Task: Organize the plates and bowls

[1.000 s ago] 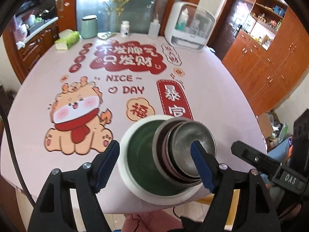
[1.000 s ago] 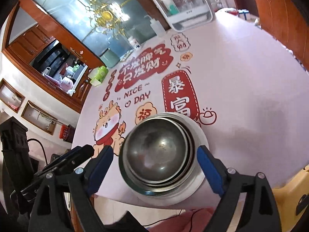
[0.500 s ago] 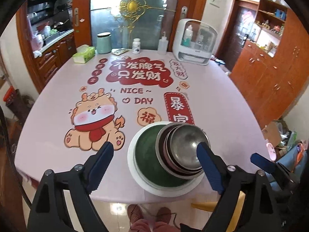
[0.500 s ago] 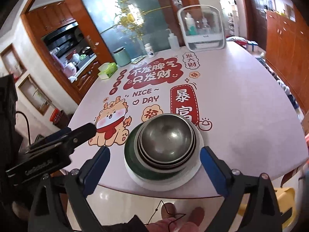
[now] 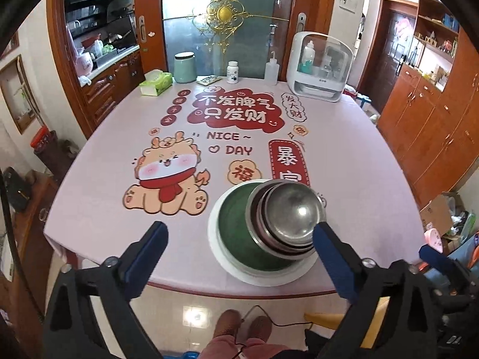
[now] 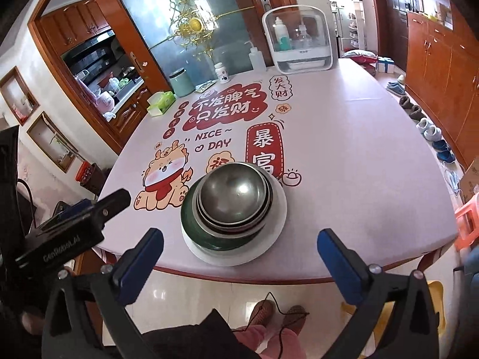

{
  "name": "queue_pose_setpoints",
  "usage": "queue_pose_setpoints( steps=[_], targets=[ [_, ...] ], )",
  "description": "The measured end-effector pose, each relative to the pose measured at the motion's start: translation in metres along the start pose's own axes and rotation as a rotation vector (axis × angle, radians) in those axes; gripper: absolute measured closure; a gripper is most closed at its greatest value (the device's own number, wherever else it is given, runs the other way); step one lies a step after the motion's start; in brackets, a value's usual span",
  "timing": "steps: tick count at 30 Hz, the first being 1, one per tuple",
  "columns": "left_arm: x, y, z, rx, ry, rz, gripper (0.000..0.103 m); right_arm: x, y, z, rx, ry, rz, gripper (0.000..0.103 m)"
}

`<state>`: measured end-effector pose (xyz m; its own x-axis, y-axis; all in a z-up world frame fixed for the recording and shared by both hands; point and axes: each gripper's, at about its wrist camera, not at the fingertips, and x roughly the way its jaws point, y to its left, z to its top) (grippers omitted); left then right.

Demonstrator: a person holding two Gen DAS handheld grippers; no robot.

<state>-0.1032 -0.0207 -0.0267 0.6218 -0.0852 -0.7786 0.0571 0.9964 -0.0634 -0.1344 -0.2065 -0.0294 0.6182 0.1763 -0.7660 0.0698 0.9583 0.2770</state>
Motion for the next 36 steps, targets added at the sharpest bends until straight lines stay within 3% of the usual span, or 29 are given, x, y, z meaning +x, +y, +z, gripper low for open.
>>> queue_pose_setpoints(
  steps=[2, 9, 14, 18, 36],
  targets=[
    [-0.005, 0.0, -0.001, 0.004, -0.013, 0.004, 0.001, -0.003, 0.004, 0.0, -0.005, -0.008, -0.006, 0.0],
    [-0.015, 0.007, 0.002, 0.0, -0.062, 0.036, 0.001, -0.012, 0.011, 0.001, 0.01, -0.058, -0.071, 0.0],
    [-0.017, 0.005, -0.001, 0.045, -0.087, 0.081, 0.001, -0.006, 0.014, -0.002, 0.028, -0.045, -0.11, 0.0],
    [-0.021, 0.007, -0.003, 0.056, -0.124, 0.101, 0.001, -0.002, 0.017, -0.006, 0.038, -0.037, -0.112, 0.0],
    [-0.018, 0.026, 0.004, 0.008, -0.146, 0.097, 0.001, -0.006, 0.033, 0.006, -0.009, -0.107, -0.1, 0.0]
  ],
)
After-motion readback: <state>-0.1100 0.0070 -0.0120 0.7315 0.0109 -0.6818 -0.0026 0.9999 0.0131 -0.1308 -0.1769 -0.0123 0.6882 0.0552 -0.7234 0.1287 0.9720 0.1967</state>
